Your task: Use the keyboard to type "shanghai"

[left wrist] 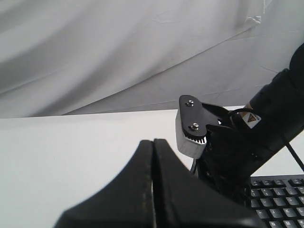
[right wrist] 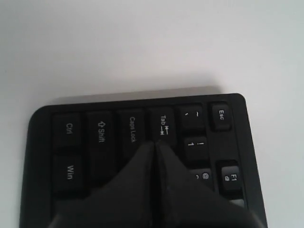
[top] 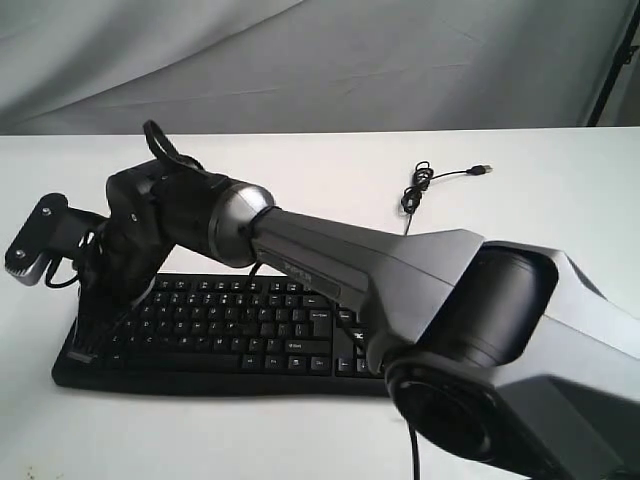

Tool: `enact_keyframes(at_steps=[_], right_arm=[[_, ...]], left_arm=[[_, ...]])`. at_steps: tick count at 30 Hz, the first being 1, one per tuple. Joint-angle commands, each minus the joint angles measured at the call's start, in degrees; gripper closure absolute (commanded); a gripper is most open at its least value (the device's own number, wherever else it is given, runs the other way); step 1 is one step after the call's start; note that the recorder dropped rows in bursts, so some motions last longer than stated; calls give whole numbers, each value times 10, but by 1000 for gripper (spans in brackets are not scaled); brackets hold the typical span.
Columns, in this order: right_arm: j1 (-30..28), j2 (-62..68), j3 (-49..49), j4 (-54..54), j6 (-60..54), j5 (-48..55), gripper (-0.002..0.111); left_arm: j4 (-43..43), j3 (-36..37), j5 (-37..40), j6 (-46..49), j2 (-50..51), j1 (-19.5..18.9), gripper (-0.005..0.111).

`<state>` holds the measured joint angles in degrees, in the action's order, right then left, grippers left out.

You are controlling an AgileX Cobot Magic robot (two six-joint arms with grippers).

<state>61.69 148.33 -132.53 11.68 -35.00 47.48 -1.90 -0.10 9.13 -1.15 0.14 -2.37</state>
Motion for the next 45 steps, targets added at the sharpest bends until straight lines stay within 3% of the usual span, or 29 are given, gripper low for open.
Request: enact_keyframes(at_steps=[1, 24, 38, 45], right_arm=[[2, 1, -8, 11, -11, 7, 108], [-1, 13, -8, 32, -17, 23, 108], [-2, -27, -7, -41, 9, 62, 108], [-11, -77, 86, -49, 30, 42, 108]], left_arm=[[1, 1, -3, -2, -1, 4, 107], [1, 1, -3, -2, -1, 4, 107], [1, 1, -3, -2, -1, 4, 107], [1, 1, -3, -2, -1, 4, 107]])
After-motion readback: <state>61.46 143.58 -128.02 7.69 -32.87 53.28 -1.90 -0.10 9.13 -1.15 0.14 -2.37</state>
